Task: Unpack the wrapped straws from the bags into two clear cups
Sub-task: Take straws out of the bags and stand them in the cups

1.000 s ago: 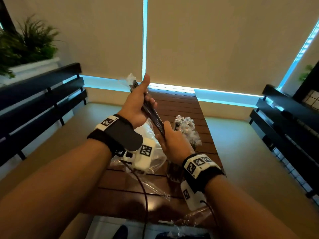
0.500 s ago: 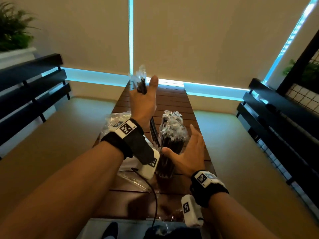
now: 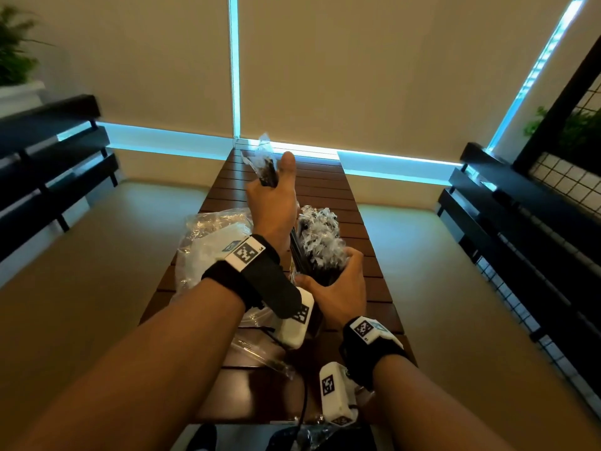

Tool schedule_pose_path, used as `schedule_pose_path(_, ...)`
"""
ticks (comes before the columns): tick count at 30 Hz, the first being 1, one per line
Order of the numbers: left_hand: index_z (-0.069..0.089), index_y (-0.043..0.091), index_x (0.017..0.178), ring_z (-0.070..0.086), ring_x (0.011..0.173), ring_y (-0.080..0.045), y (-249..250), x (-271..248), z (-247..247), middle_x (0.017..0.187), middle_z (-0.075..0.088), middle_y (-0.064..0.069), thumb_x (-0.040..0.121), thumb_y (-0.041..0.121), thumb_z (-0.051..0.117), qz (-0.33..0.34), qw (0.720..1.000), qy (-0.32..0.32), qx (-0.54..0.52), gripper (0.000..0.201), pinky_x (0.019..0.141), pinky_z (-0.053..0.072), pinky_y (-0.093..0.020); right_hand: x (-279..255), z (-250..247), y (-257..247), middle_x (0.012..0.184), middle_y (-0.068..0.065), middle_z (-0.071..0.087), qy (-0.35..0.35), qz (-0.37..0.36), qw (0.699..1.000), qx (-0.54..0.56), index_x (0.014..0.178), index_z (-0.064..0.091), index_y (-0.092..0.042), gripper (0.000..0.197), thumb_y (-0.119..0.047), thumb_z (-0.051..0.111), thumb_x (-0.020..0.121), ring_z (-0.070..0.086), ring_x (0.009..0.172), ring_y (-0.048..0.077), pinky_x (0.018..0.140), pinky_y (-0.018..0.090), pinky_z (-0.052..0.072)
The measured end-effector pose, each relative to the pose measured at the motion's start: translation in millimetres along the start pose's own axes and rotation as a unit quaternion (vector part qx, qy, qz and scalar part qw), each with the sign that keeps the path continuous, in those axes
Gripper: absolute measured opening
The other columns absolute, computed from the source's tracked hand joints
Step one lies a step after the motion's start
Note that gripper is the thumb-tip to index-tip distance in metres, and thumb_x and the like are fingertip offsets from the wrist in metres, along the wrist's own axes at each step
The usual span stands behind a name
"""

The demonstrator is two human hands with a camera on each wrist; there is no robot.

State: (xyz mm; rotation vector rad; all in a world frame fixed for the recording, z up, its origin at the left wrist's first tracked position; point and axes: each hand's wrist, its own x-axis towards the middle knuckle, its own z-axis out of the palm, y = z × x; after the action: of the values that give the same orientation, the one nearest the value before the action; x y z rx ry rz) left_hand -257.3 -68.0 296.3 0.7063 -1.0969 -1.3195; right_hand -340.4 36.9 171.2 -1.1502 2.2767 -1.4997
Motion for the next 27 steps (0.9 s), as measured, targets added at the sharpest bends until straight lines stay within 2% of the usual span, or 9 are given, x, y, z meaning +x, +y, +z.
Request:
schedule_pose_path(7, 0.051, 0.024, 0.056, 0.05, 0.053, -0.024, -28.3, 0.1, -3.6, 0.049, 0.046, 0.002, 0.074, 0.072, 0.061, 0.009, 0.994, -0.065, 0.083, 0.053, 0.061, 0.052, -0.051, 5.0, 2.9, 4.2, 0.124, -0.005, 0.052, -0.005, -0.004, 0.999, -0.033, 0.119, 0.031, -0.033, 0.09, -0.048, 0.088, 0.052, 0.056, 0.112, 0.017, 0.091, 0.039, 0.052)
schedule_pose_path(9, 0.049, 0.022, 0.058, 0.05, 0.053, -0.024, -36.0, -3.4, -4.1, 0.05, 0.047, 0.0, 0.075, 0.073, 0.06, 0.003, 0.992, -0.083, 0.095, 0.055, 0.06, 0.051, -0.049, 5.9, 3.0, 5.1, 0.124, -0.004, 0.051, -0.005, -0.011, 0.999, -0.032, 0.12, 0.032, -0.031, 0.089, -0.046, 0.088, 0.052, 0.055, 0.112, 0.016, 0.09, 0.035, 0.051)
schedule_pose_path(12, 0.043, 0.02, 0.056, 0.045, 0.053, -0.023, -45.6, -9.5, -2.4, 0.047, 0.04, 0.004, 0.084, 0.061, 0.061, 0.01, 0.989, -0.108, 0.102, 0.053, 0.057, 0.044, -0.041, 6.5, 2.4, 5.9, 0.126, -0.005, 0.049, -0.012, -0.012, 0.999, -0.027, 0.122, 0.032, -0.03, 0.09, -0.046, 0.088, 0.053, 0.054, 0.112, 0.016, 0.09, 0.035, 0.052)
schedule_pose_path(14, 0.042, 0.021, 0.053, 0.045, 0.054, -0.022, -51.0, -11.7, -3.0, 0.047, 0.039, 0.004, 0.082, 0.064, 0.06, 0.01, 0.985, -0.119, 0.121, 0.055, 0.058, 0.046, -0.04, 7.0, 2.6, 7.6, 0.126, -0.005, 0.049, -0.015, -0.013, 1.0, -0.023, 0.122, 0.032, -0.031, 0.09, -0.046, 0.087, 0.053, 0.054, 0.112, 0.015, 0.089, 0.034, 0.052)
schedule_pose_path(19, 0.058, 0.004, 0.069, 0.06, 0.054, -0.027, -70.9, -25.6, -12.9, 0.06, 0.063, -0.013, 0.074, 0.081, 0.048, -0.013, 0.968, -0.178, 0.176, 0.078, 0.061, 0.056, -0.048, 6.9, 5.3, 11.4, 0.119, -0.006, 0.052, -0.02, -0.011, 1.0, -0.012, 0.122, 0.031, -0.034, 0.089, -0.047, 0.085, 0.053, 0.057, 0.107, 0.014, 0.083, 0.034, 0.055)
schedule_pose_path(21, 0.057, 0.004, 0.072, 0.057, 0.051, -0.023, -84.6, -31.4, -17.9, 0.058, 0.059, -0.009, 0.078, 0.081, 0.048, -0.001, 0.961, -0.201, 0.192, 0.078, 0.053, 0.05, -0.038, 6.5, 5.8, 10.5, 0.111, -0.008, 0.055, -0.026, -0.007, 1.0, -0.004, 0.121, 0.03, -0.033, 0.084, -0.042, 0.085, 0.057, 0.06, 0.097, 0.011, 0.072, 0.025, 0.055)
schedule_pose_path(23, 0.055, 0.005, 0.074, 0.054, 0.057, -0.017, -92.7, -31.2, -19.4, 0.065, 0.056, -0.006, 0.081, 0.079, 0.049, 0.013, 0.952, -0.214, 0.218, 0.074, 0.055, 0.044, -0.028, 6.5, 4.8, 9.4, 0.103, -0.014, 0.054, -0.032, -0.013, 0.999, -0.005, 0.122, 0.03, -0.03, 0.081, -0.039, 0.083, 0.062, 0.061, 0.089, 0.007, 0.063, 0.017, 0.05)
schedule_pose_path(25, 0.057, 0.005, 0.081, 0.057, 0.069, -0.019, -89.9, -26.7, -18.4, 0.082, 0.056, -0.007, 0.086, 0.064, 0.057, 0.027, 0.938, -0.228, 0.261, 0.059, 0.058, 0.044, -0.018, 6.5, 2.7, 9.8, 0.105, -0.011, 0.055, -0.037, -0.01, 0.999, -0.009, 0.123, 0.028, -0.031, 0.083, -0.042, 0.083, 0.062, 0.061, 0.092, 0.011, 0.066, 0.022, 0.053)
schedule_pose_path(27, 0.059, 0.009, 0.098, 0.06, 0.082, -0.014, -73.8, -21.6, -16.7, 0.101, 0.055, -0.001, 0.086, 0.046, 0.068, 0.075, 0.92, -0.226, 0.312, 0.039, 0.065, 0.048, -0.017, 5.8, 0.5, 9.5, 0.113, -0.005, 0.056, -0.044, -0.002, 0.999, -0.012, 0.123, 0.026, -0.033, 0.088, -0.045, 0.084, 0.059, 0.061, 0.098, 0.016, 0.074, 0.031, 0.055)
